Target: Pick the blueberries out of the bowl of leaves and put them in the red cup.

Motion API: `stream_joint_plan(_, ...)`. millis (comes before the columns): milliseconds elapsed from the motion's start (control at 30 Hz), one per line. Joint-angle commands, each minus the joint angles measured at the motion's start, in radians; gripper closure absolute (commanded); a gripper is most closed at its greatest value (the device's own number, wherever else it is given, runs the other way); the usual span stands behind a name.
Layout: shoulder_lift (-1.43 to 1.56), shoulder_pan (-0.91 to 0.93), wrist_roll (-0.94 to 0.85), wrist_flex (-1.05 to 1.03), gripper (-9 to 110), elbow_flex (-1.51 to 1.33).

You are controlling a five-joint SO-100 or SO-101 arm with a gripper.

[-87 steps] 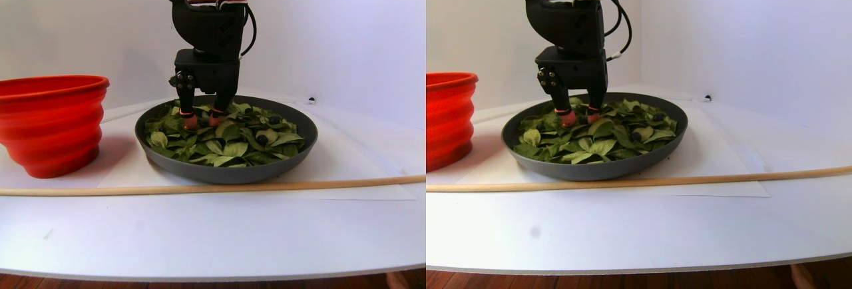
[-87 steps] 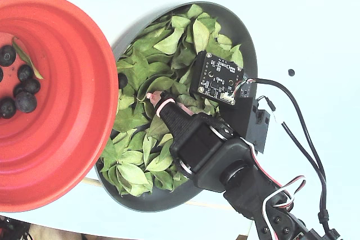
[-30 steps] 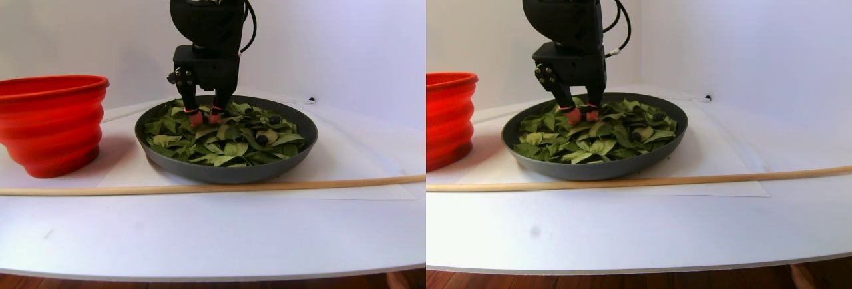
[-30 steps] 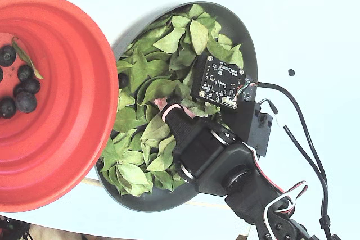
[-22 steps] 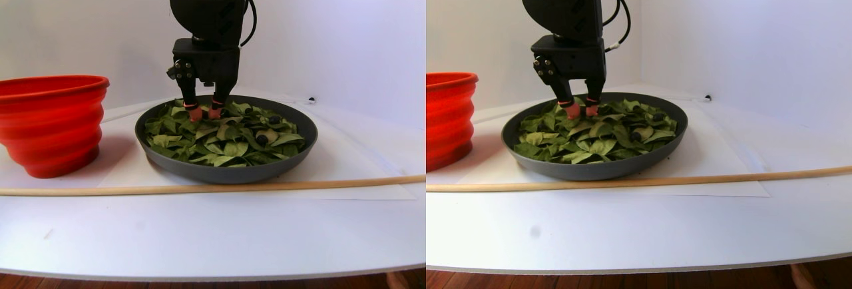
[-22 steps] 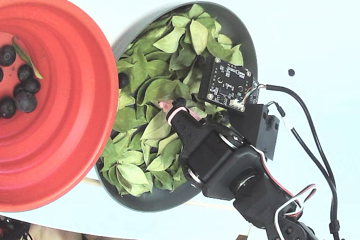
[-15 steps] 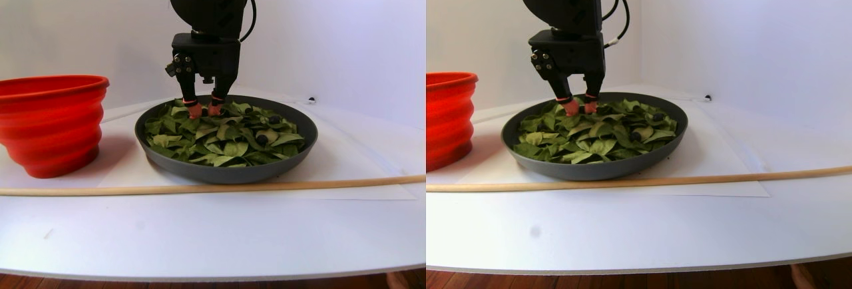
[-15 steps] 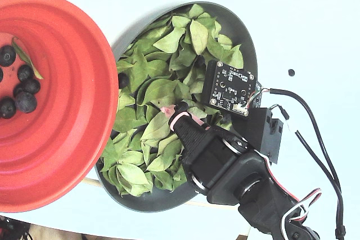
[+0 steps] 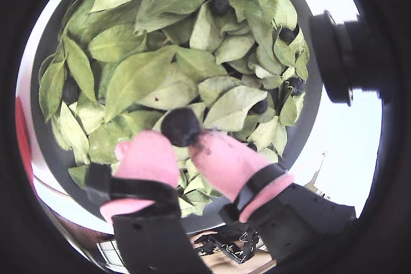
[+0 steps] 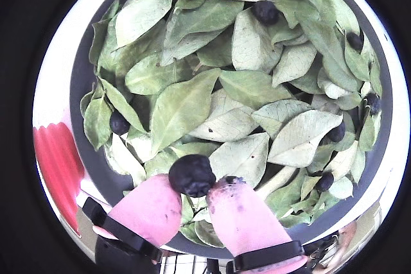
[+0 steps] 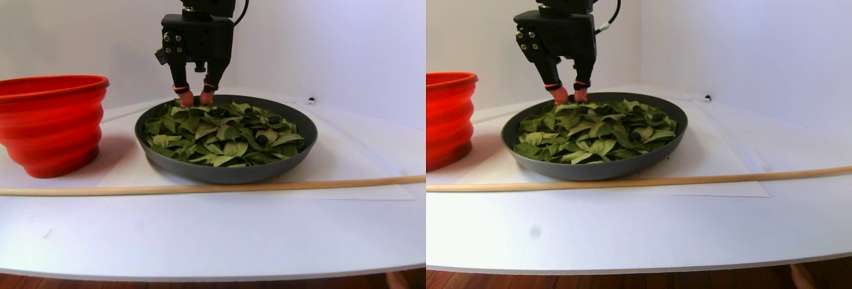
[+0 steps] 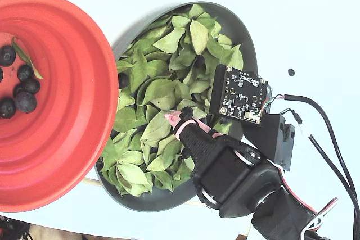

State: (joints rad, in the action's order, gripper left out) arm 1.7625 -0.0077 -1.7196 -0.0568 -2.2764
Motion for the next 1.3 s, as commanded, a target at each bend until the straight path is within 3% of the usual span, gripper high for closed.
stream_joint_plan(0,0.132,-0.012,-0.002,-0.025,94,-0.002)
stream_joint_plan(1267,0.462,-0.213,0.091,-0.288,94,-0.077)
